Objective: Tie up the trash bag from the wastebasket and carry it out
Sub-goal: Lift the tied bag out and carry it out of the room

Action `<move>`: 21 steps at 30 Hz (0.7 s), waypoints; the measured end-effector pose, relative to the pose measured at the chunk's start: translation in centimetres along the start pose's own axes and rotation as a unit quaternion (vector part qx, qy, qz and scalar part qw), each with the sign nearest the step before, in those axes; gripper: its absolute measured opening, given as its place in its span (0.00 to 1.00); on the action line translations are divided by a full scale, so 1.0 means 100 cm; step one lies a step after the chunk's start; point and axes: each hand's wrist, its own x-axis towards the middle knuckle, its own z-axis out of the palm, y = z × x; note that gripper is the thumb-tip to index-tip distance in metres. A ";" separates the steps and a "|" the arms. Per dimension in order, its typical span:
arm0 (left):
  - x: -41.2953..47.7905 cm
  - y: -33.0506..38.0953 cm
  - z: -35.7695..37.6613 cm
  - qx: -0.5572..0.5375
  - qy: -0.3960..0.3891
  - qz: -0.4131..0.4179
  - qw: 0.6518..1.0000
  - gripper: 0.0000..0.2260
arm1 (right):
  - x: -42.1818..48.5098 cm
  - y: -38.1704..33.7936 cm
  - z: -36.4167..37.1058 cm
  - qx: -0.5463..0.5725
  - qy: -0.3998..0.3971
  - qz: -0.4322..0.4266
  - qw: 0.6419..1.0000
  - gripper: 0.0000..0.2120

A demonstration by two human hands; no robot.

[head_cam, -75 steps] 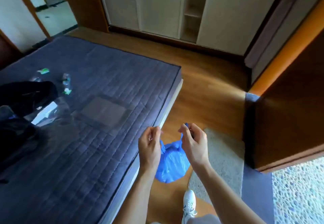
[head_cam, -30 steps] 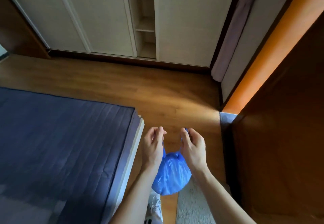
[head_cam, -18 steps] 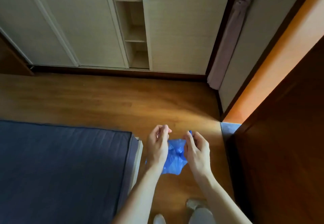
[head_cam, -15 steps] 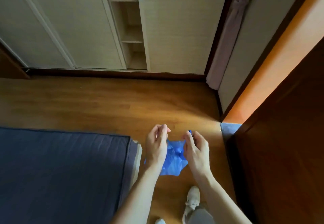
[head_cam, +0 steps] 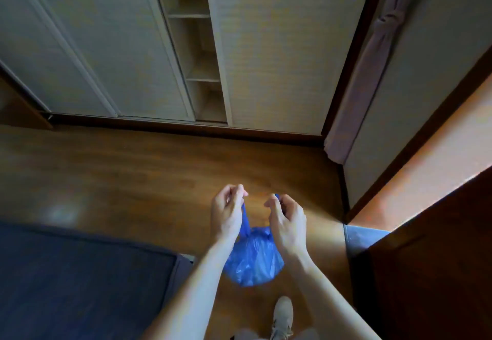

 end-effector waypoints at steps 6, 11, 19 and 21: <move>0.056 0.003 0.037 -0.024 0.045 -0.015 0.999 0.10 | 0.081 -0.013 0.004 -0.008 0.061 0.028 0.998 0.15; 0.103 -0.004 0.047 -0.040 0.063 -0.024 0.997 0.11 | 0.130 -0.012 0.021 -0.010 0.062 0.018 0.998 0.16; 0.199 -0.021 0.028 -0.037 0.100 -0.035 0.994 0.11 | 0.203 -0.025 0.096 -0.011 -0.011 0.006 1.000 0.19; 0.236 -0.028 0.015 -0.037 0.112 -0.037 0.992 0.10 | 0.225 -0.031 0.126 -0.022 -0.018 -0.005 1.000 0.18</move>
